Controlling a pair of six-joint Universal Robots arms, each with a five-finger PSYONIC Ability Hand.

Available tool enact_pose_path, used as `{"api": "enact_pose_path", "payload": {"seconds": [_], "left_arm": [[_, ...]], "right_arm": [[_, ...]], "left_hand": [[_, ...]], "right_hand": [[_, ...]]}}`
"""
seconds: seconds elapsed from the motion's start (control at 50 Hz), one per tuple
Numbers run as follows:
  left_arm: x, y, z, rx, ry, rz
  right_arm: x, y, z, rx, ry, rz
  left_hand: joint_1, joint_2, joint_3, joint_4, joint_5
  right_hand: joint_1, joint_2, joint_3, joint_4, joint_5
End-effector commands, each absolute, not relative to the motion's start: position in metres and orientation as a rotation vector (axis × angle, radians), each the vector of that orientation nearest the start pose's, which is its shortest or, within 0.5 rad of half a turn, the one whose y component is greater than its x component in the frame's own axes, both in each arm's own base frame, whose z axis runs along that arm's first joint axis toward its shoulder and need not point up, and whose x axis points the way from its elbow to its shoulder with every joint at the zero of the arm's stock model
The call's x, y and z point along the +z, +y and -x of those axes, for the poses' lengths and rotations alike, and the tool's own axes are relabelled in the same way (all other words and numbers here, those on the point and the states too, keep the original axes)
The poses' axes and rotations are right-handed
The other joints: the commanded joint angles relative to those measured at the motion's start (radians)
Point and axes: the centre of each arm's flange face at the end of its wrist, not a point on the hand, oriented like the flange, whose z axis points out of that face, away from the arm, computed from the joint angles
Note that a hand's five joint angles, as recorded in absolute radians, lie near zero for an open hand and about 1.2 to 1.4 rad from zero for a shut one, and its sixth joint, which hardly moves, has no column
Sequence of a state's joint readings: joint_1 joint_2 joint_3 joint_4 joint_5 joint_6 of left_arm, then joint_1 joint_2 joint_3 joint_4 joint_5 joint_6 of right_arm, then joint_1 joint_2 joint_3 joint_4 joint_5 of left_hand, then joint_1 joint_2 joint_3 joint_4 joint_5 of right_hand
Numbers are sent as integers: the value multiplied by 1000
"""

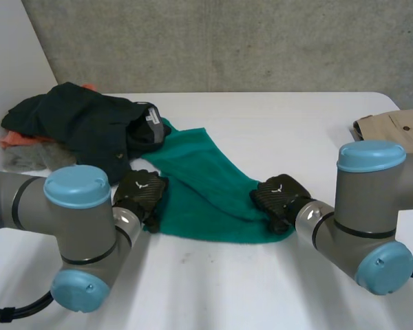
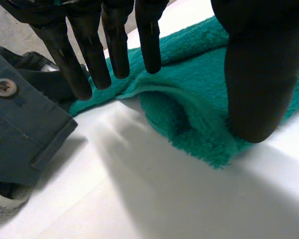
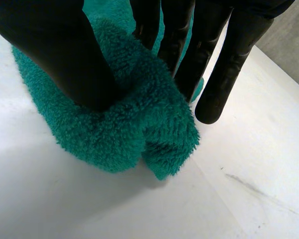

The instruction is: Fold the laundry.

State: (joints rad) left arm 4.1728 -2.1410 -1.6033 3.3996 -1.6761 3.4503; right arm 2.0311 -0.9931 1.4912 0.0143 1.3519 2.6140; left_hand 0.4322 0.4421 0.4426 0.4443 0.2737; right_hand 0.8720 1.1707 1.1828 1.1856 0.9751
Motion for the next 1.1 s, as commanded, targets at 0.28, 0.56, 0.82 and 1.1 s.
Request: {"api": "enact_pose_path", "payload": {"seconds": [0.28,0.56,0.82,1.1], "left_arm": [[121,-247,297,-1806,2356,-1070],[228,-262,305,-2242,2096,-893],[285,-259,301,-2456,1912,-820],[350,-227,295,-2716,1667,-958]], "right_arm": [[168,-220,-274,-1553,2165,1338],[210,-178,-254,-1387,2212,1399],[227,-158,-270,-1144,2004,1301],[253,-257,-257,-1564,2122,1303]], "left_hand": [[964,954,954,952,948],[964,954,954,952,948],[964,954,954,952,948],[964,954,954,952,948]], "right_hand": [[524,226,213,211,247],[524,226,213,211,247],[-697,-996,-1008,-1011,-975],[-697,-996,-1008,-1011,-975]]}}
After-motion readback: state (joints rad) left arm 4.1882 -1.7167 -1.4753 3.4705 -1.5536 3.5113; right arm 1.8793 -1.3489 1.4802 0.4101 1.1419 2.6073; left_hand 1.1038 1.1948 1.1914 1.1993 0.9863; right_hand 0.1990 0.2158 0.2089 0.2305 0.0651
